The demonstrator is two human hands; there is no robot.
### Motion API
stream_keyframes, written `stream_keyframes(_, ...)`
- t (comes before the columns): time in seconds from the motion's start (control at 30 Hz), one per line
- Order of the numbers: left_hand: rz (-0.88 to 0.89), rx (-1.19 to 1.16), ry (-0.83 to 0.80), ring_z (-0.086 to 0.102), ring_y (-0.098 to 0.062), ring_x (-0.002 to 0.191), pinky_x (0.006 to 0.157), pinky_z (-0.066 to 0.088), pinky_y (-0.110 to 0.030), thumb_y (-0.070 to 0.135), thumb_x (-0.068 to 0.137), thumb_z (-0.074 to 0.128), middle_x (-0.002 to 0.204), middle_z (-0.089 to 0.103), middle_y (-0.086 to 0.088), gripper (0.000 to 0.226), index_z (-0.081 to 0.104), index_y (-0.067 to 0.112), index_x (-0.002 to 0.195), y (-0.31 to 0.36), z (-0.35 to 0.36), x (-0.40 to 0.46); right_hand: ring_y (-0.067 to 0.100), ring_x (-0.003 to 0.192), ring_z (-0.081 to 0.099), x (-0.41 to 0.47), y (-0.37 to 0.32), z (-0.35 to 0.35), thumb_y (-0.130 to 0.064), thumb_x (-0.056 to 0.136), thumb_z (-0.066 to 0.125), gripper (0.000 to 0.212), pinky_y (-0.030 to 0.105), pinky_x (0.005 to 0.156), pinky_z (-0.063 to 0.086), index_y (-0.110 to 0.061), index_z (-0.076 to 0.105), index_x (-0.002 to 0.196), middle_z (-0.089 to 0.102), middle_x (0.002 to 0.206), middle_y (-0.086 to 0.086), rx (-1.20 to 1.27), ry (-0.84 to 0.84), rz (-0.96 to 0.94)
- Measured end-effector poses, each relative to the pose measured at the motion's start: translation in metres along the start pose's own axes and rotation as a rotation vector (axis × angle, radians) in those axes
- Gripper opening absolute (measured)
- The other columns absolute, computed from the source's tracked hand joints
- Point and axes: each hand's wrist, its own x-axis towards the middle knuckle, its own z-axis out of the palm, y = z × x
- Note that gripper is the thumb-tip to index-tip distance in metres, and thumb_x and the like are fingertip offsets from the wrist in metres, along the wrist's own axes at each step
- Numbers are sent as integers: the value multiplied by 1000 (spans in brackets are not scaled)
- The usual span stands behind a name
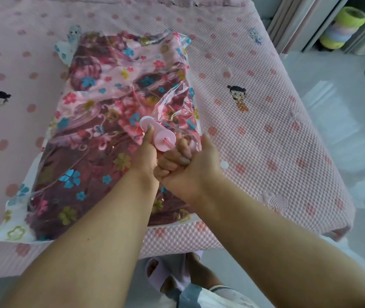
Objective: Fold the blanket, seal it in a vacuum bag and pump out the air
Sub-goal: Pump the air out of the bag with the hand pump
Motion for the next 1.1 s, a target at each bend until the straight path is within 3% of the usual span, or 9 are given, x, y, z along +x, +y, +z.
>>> stream_keyframes(0.1,-26,-420,-125,64,-30,84,59,61,-40,39,91,60,120,60,-20,57,49,5,135,-8,-1,7,15,45,29,-44,12,-36,-69,82,35,67,27,50,29,-13,37,47,27,44,-1,18,-167,32)
stream_keyframes(0.23,-72,-441,-163,68,-27,67,55,60,-34,47,88,60,98,65,-18,59,55,1,126,-11,0,9,15,43,24,-26,9,-29,-72,84,32,69,24,48,25,-14,31,47,23,43,-1,58,-25,-25)
stream_keyframes(0.33,-164,-275,-229,59,-11,39,38,44,-12,64,90,42,51,62,-7,72,66,-3,78,-11,-3,5,13,46,15,20,2,3,-69,89,27,68,24,57,13,-15,27,48,18,46,-2,31,136,-21)
stream_keyframes(0.4,-101,-185,-202,55,-8,32,34,41,-10,63,92,40,39,56,-2,69,64,1,71,-8,-6,9,13,44,18,25,-1,3,-68,91,24,69,26,57,14,-15,28,48,19,47,-2,-36,113,-59)
stream_keyframes(0.53,-29,-420,-178,71,-28,69,60,61,-37,44,87,63,101,66,-21,52,56,3,119,-9,-6,11,15,45,24,-31,11,-27,-72,85,29,69,26,49,25,-14,32,48,22,46,-2,92,-84,46)
stream_keyframes(0.6,1,-495,-157,71,-33,70,62,61,-41,36,88,64,108,61,-23,51,51,3,126,-12,-5,11,15,44,25,-47,14,-37,-72,83,32,69,28,48,28,-14,34,47,24,45,-1,87,-89,-13)
stream_keyframes(0.8,57,151,-19,52,-4,29,27,36,-14,58,93,45,37,57,5,50,54,11,78,-1,-6,6,13,46,16,17,-3,17,-64,92,24,66,25,54,15,-15,27,49,19,47,-2,23,119,-26)
stream_keyframes(0.97,-23,-384,-153,70,-26,62,54,60,-34,44,91,58,99,66,-19,53,54,2,122,-3,-5,1,14,46,25,-47,13,-17,-58,75,47,54,26,51,26,-14,34,48,24,45,-2,5,-171,32)
stream_keyframes(1.1,-8,-433,-131,67,-29,70,58,60,-40,41,91,59,93,64,-17,47,56,4,120,-6,-7,6,14,44,26,-47,12,-19,-68,85,29,68,26,50,28,-14,37,46,27,42,-2,65,-145,-22)
